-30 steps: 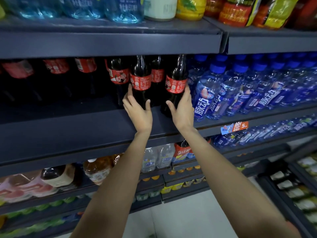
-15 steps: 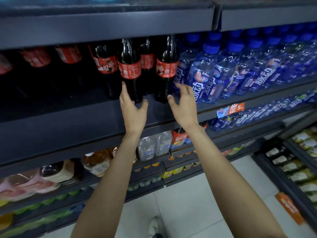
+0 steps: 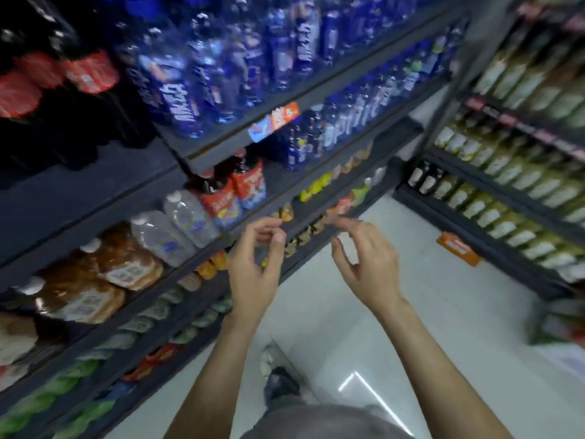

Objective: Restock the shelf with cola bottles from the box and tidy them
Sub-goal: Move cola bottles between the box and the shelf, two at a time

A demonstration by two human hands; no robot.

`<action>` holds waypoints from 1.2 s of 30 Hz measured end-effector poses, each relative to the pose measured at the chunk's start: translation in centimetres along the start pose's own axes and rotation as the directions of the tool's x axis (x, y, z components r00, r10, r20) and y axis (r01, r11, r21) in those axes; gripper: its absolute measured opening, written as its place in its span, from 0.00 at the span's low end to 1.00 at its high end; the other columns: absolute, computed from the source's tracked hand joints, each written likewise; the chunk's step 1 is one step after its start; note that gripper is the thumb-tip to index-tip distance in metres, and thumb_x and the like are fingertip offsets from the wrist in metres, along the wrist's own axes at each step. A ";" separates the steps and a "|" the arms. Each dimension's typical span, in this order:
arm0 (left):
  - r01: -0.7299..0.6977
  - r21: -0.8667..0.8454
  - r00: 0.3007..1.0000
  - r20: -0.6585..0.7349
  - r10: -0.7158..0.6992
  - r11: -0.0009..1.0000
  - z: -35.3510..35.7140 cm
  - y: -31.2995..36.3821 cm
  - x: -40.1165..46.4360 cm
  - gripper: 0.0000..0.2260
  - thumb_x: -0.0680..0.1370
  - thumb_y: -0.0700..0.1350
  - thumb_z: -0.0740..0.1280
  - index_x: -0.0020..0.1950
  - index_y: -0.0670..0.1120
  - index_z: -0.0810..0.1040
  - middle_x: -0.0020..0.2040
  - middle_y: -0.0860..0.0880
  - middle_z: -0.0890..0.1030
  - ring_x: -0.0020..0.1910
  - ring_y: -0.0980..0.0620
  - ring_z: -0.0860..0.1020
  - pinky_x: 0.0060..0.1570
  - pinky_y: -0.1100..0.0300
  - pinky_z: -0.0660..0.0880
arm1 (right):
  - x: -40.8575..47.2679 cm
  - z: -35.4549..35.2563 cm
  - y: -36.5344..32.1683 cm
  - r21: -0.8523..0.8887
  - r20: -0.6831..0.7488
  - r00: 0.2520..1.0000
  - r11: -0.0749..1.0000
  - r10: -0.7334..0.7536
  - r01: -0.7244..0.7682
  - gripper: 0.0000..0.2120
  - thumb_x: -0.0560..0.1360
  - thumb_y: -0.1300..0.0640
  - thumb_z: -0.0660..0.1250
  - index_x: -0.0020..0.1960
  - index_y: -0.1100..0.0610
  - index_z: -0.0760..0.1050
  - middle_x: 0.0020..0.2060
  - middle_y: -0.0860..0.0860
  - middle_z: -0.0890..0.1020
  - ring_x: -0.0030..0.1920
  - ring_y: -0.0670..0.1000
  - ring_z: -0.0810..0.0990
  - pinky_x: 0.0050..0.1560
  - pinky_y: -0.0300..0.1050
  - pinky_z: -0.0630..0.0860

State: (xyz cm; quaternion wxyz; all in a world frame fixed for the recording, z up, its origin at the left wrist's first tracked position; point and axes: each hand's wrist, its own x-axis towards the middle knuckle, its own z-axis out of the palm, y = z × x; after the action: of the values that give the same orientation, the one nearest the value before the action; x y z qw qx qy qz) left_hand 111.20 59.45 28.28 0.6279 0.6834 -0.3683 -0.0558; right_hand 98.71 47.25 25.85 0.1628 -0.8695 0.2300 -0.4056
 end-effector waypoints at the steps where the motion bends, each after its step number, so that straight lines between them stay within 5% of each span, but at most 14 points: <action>1: 0.048 0.004 0.996 0.074 -0.048 0.999 2.5 -0.2 -1.5 0.05 0.78 0.46 0.63 0.52 0.50 0.76 0.45 0.56 0.80 0.45 0.57 0.79 0.47 0.64 0.74 | -2.4 -1.9 2.0 0.015 0.034 0.996 0.997 0.080 -0.081 0.11 0.77 0.57 0.63 0.56 0.59 0.77 0.48 0.52 0.82 0.45 0.52 0.80 0.45 0.47 0.76; 4: 0.281 0.021 0.911 0.310 -0.273 0.960 10.4 -0.8 -6.0 0.03 0.78 0.46 0.66 0.50 0.52 0.77 0.46 0.57 0.80 0.45 0.62 0.78 0.46 0.71 0.72 | -9.5 -8.0 7.4 0.045 0.101 0.931 0.933 0.351 -0.357 0.12 0.77 0.55 0.64 0.58 0.58 0.75 0.51 0.50 0.80 0.51 0.48 0.79 0.50 0.47 0.76; 7: 0.427 0.178 0.719 0.528 -0.453 0.886 17.9 -2.9 -10.4 0.09 0.77 0.41 0.67 0.48 0.56 0.77 0.45 0.57 0.81 0.46 0.58 0.79 0.47 0.71 0.72 | -16.1 -14.1 11.7 -0.010 0.147 0.806 0.816 0.573 -0.578 0.14 0.78 0.52 0.64 0.62 0.55 0.73 0.52 0.48 0.81 0.52 0.46 0.78 0.53 0.43 0.75; 11: 0.439 0.423 0.434 0.673 -0.599 0.793 27.1 -4.2 -15.5 0.06 0.77 0.41 0.67 0.52 0.50 0.78 0.46 0.53 0.80 0.46 0.55 0.78 0.40 0.78 0.69 | -23.3 -20.7 17.2 -0.095 0.232 0.540 0.572 0.809 -0.815 0.17 0.78 0.49 0.63 0.65 0.52 0.69 0.51 0.47 0.80 0.51 0.45 0.77 0.53 0.42 0.73; 15: 0.435 0.508 0.280 0.709 -0.647 0.744 36.4 -3.7 -19.5 0.07 0.77 0.41 0.67 0.55 0.46 0.78 0.49 0.47 0.81 0.45 0.52 0.78 0.42 0.68 0.71 | -29.7 -25.3 23.6 -0.122 0.274 0.194 0.235 0.942 -0.964 0.17 0.77 0.51 0.65 0.64 0.54 0.70 0.56 0.51 0.78 0.51 0.50 0.78 0.51 0.42 0.71; 20: 0.335 0.624 0.117 0.716 -0.688 0.706 48.6 -4.4 -23.0 0.07 0.77 0.41 0.66 0.54 0.46 0.78 0.52 0.45 0.82 0.44 0.51 0.79 0.40 0.65 0.71 | -35.8 -31.6 31.6 -0.137 0.255 -0.106 -0.072 0.961 -0.988 0.19 0.77 0.52 0.64 0.66 0.56 0.69 0.57 0.54 0.79 0.55 0.55 0.77 0.53 0.44 0.72; 28: 0.103 0.724 0.060 0.680 -0.731 0.682 69.8 -2.8 -24.8 0.10 0.77 0.44 0.65 0.58 0.44 0.79 0.56 0.44 0.82 0.51 0.46 0.80 0.54 0.55 0.75 | -39.4 -46.3 46.3 0.338 0.202 -0.426 -0.472 0.882 -0.814 0.14 0.76 0.61 0.66 0.61 0.62 0.74 0.45 0.56 0.79 0.40 0.52 0.77 0.40 0.42 0.71; 36: -0.134 0.530 0.136 0.847 -0.514 0.837 91.1 7.4 -25.7 0.10 0.78 0.46 0.64 0.58 0.47 0.78 0.55 0.49 0.81 0.54 0.48 0.78 0.54 0.57 0.74 | -37.9 -60.2 62.3 0.367 0.022 -0.352 -0.335 0.936 -0.868 0.09 0.76 0.62 0.62 0.54 0.56 0.75 0.46 0.56 0.81 0.46 0.53 0.80 0.53 0.49 0.76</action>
State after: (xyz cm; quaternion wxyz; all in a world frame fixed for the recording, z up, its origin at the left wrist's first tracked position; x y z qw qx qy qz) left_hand 40.32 0.24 6.36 0.0296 0.6568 -0.5882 -0.4709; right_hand 13.61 9.14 9.93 0.4851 -0.2202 0.8088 -0.2490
